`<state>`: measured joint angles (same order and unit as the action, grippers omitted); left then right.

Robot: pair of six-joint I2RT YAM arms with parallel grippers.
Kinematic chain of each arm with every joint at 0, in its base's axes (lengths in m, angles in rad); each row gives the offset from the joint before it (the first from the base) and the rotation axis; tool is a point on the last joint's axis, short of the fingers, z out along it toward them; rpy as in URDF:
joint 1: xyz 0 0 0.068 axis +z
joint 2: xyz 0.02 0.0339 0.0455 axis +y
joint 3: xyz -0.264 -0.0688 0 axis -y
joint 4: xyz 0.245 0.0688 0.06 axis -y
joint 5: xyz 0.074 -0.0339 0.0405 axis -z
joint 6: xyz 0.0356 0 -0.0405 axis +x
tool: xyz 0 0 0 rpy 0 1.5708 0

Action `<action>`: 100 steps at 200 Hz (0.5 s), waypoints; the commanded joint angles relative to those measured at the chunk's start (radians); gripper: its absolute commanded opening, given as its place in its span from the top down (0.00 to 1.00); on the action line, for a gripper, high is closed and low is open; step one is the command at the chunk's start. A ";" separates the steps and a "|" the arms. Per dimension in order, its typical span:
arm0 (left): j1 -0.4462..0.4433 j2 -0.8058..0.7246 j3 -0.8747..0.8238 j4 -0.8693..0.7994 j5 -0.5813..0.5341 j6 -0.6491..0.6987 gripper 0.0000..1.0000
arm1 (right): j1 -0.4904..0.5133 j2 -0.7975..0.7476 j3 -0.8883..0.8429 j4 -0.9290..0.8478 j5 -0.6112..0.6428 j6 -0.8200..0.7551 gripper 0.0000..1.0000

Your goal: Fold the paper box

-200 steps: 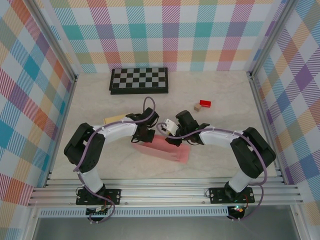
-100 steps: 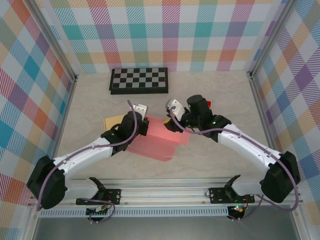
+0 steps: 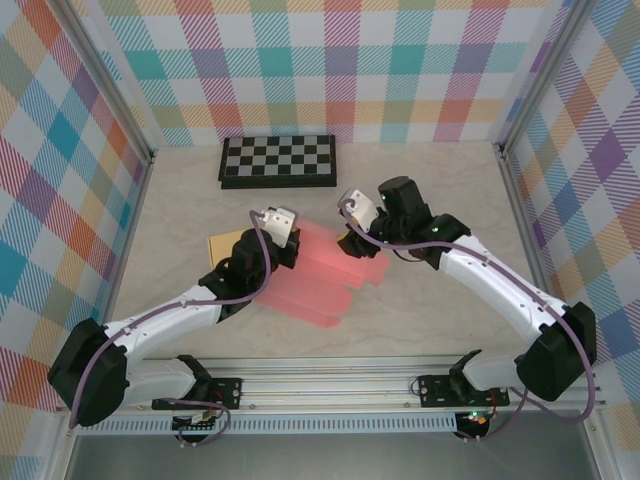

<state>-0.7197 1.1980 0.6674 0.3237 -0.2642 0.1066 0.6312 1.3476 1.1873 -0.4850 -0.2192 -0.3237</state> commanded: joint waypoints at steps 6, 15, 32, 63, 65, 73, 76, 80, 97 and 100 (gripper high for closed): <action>-0.005 0.012 -0.023 0.099 0.160 0.021 1.00 | -0.013 0.070 0.033 -0.077 -0.056 -0.049 0.56; -0.004 0.016 -0.026 0.107 0.180 0.029 1.00 | -0.013 0.085 0.037 -0.092 -0.076 -0.056 0.56; 0.000 0.028 -0.026 0.111 0.194 0.045 1.00 | -0.013 0.105 0.031 -0.114 -0.127 -0.074 0.57; 0.011 0.044 -0.037 0.156 0.228 0.056 1.00 | -0.013 0.134 0.028 -0.138 -0.183 -0.086 0.57; 0.012 0.045 -0.038 0.161 0.232 0.057 1.00 | -0.012 0.137 0.029 -0.140 -0.187 -0.085 0.57; 0.016 0.057 -0.043 0.177 0.241 0.063 1.00 | -0.013 0.143 0.034 -0.151 -0.196 -0.088 0.56; 0.016 0.064 -0.044 0.186 0.243 0.067 1.00 | -0.013 0.145 0.034 -0.153 -0.196 -0.087 0.56; 0.016 0.073 -0.046 0.199 0.241 0.070 1.00 | -0.013 0.146 0.034 -0.155 -0.196 -0.087 0.56; 0.022 0.128 -0.063 0.281 0.224 0.076 1.00 | -0.016 0.147 0.029 -0.151 -0.181 -0.085 0.56; 0.023 0.138 -0.066 0.293 0.219 0.076 1.00 | -0.018 0.145 0.029 -0.151 -0.179 -0.086 0.56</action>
<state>-0.7074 1.2819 0.6163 0.3950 -0.0845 0.1848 0.6121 1.4742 1.2018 -0.6044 -0.3416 -0.3866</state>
